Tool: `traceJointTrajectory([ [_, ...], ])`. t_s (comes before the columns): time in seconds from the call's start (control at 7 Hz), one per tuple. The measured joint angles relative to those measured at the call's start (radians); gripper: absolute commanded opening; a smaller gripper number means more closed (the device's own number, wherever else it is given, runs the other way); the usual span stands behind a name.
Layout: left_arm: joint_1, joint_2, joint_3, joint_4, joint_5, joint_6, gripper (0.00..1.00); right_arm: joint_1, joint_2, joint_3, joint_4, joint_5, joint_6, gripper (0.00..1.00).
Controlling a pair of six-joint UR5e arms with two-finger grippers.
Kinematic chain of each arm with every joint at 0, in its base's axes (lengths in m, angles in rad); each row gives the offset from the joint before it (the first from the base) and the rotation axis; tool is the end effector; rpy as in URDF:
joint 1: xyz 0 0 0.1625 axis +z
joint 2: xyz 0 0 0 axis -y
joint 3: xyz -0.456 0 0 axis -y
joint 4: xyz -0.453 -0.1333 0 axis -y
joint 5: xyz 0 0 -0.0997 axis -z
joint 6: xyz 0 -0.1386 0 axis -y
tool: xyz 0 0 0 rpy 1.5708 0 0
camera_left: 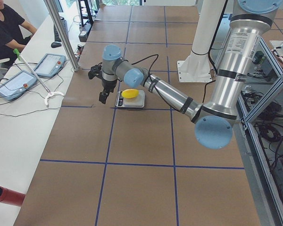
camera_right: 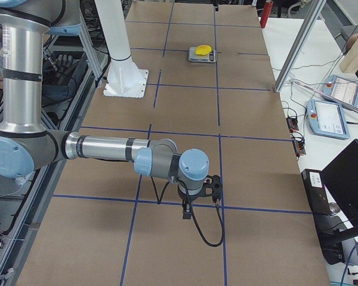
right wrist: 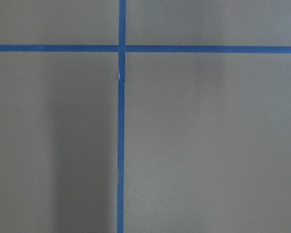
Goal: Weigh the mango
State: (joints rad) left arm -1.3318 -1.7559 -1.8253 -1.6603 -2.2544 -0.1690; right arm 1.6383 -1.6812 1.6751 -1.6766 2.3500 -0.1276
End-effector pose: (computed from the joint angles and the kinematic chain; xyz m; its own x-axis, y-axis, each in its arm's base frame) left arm 0.1057 -0.6270 0.4604 0.7025 0.3452 -0.6224 -0.0874 0.9097 0.4059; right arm 0.0689 -0.4873 0.7276 0.7074 -0.0009 0.7069 0.0232 0.9995 -0.0219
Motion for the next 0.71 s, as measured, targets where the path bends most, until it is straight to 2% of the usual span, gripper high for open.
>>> traceJointTrajectory([
  [0.29,-0.168,0.102,0.150,-0.007,-0.054,0.225,1.00,0.000,0.000,0.000,0.000,0.000,-0.001,1.00],
  [0.43,-0.212,0.126,0.220,-0.009,-0.058,0.263,1.00,0.000,0.000,0.000,0.000,0.000,-0.001,1.00],
  [0.71,-0.239,0.145,0.271,-0.006,-0.060,0.273,1.00,0.000,0.000,0.000,0.000,0.000,-0.001,1.00],
])
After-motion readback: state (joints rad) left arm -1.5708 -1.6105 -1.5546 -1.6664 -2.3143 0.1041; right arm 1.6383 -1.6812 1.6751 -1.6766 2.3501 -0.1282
